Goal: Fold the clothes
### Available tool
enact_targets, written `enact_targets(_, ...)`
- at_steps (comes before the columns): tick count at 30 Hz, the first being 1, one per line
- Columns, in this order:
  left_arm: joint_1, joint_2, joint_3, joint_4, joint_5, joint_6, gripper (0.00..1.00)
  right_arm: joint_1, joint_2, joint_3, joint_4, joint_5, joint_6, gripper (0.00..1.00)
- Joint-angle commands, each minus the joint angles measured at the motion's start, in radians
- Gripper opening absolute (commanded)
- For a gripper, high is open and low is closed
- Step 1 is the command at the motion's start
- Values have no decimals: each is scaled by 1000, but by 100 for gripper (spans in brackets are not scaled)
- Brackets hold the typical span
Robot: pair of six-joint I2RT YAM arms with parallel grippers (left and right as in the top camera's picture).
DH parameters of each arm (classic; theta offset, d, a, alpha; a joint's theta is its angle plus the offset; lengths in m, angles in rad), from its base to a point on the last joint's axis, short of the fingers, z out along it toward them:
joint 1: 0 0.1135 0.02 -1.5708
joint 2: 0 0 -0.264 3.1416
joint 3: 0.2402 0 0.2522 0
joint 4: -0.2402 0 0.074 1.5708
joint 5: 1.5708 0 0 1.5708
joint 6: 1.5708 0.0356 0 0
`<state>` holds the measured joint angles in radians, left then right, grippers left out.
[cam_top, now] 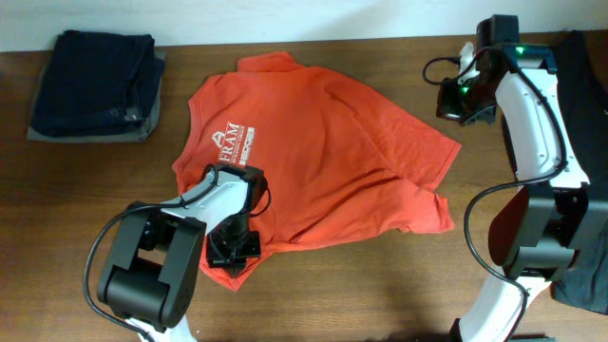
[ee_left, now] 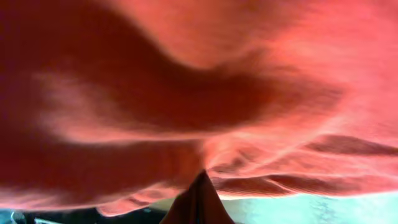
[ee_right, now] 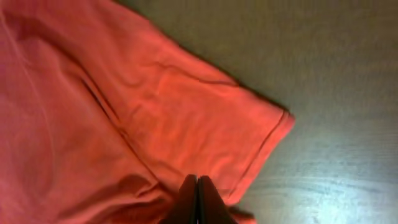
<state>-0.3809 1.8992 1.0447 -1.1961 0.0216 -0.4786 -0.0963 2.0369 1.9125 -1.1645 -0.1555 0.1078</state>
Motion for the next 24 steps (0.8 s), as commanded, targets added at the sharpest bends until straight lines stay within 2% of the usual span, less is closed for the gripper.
enact_targets(1,16,-81,1,-2,-45,-59,1,5,49,-5,16,-20,17,4)
enact_targets(9,44,-219,15,-9,-49,-43,1,5,172,-5,-36,-35,22,4)
enact_targets(24,45,-227,15,-9,-79,-28,1,3,297,-5,11,-16,29,4)
